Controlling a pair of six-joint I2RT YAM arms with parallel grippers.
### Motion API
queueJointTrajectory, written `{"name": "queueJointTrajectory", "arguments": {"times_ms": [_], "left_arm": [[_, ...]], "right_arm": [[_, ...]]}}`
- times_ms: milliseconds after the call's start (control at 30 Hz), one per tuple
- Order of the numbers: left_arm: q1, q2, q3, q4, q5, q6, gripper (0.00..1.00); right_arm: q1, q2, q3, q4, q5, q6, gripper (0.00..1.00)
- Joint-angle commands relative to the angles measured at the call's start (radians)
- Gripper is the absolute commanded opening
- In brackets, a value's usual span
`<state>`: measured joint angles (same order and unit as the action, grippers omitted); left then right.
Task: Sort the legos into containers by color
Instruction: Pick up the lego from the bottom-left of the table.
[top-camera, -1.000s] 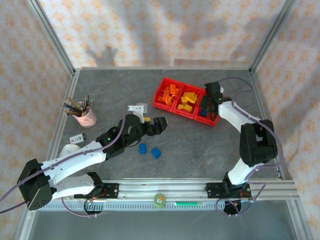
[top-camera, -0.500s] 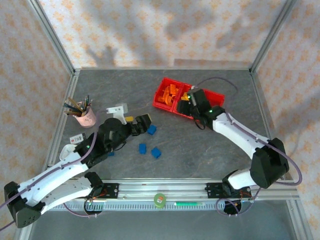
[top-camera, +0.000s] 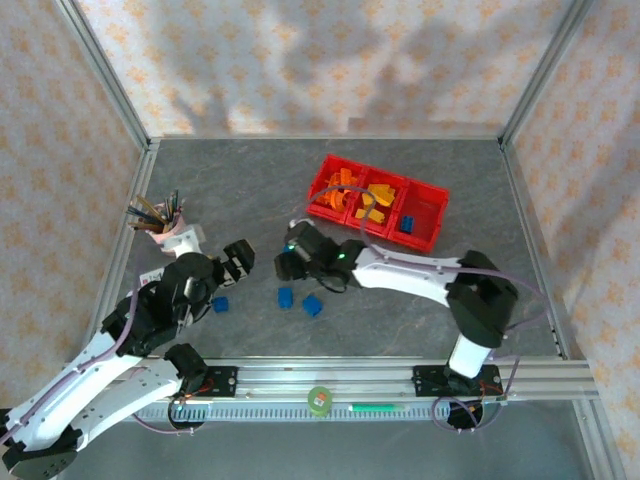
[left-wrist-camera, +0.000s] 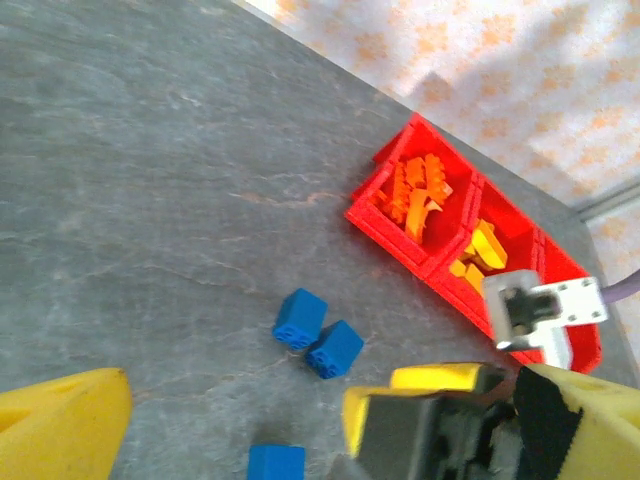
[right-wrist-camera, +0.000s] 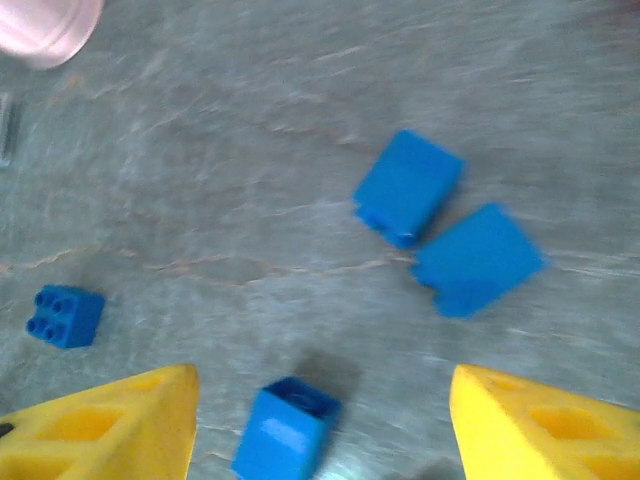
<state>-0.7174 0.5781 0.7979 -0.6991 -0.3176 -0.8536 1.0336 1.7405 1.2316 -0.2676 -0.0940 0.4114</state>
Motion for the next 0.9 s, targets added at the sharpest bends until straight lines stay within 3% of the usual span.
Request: {"name": "queueJointTrajectory", "arguments": {"times_ms": [0,267,533,867], "left_arm": [[0.009,-0.048,0.042,-0.168,-0.102,-0.075,0.99],[0.009,-0.169,0.066,-0.291,-0.188,-0.168,0.99],[0.009,-0.23,0.093,-0.389,-0.256,-0.248,0.99],[0.009,-0.26,0.09,-0.406,-0.281,-0.272,0.99]], "right_arm": [[0.066,0.086,0.102,0.018,0.029,-0.018,0.68],[0.176,0.277,0.25,0.072,-0.003,-0.229,0.75],[0.192,0.417,0.345,0.112,-0.089,-0.372,0.8],[0.219,0.539,0.45,0.058,-0.097,-0.496,0.84]]}}
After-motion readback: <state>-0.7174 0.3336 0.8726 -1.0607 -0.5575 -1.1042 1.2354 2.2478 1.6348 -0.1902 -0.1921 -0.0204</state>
